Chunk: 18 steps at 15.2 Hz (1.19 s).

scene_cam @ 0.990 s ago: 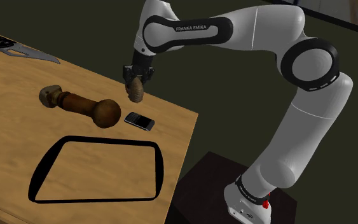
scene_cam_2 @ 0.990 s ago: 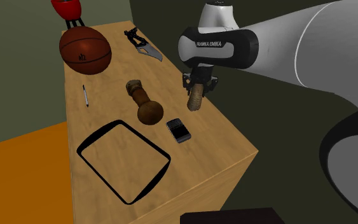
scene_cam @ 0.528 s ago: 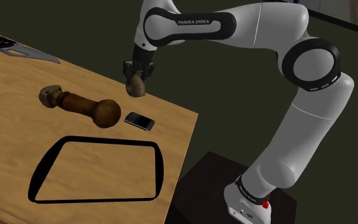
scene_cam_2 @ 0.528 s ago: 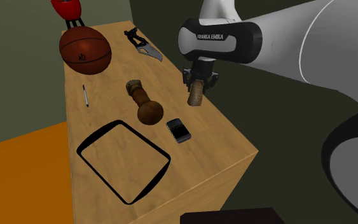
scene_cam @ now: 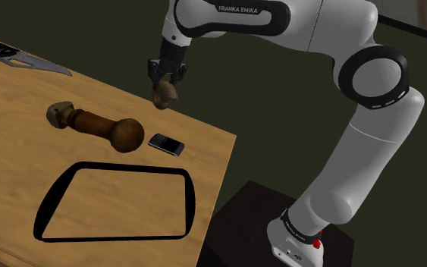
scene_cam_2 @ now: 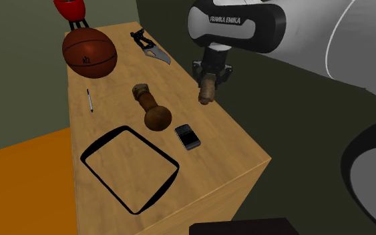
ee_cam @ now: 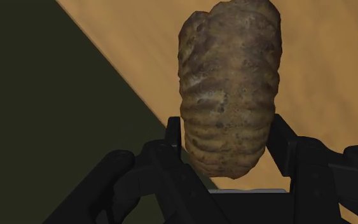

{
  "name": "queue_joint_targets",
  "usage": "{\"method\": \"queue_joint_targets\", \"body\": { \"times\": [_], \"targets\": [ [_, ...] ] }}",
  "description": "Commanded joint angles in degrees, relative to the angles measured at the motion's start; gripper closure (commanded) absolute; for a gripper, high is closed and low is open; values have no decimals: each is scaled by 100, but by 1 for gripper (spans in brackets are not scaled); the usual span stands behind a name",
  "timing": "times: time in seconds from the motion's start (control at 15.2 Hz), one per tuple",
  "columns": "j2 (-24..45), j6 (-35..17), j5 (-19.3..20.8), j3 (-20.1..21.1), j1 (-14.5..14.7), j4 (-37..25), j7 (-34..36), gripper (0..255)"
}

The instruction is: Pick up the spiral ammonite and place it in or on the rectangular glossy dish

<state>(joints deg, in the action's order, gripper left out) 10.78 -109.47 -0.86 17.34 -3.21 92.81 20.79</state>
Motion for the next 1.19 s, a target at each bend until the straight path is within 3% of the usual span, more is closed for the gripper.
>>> {"method": "queue_joint_targets", "body": {
  "times": [0.0,0.26,1.12],
  "targets": [
    [-2,143,3,6,10,-143,19,255],
    [11,433,11,10,19,-446,36,255],
    [-1301,121,-257,650,692,1037,1330,255]
  ]
}}
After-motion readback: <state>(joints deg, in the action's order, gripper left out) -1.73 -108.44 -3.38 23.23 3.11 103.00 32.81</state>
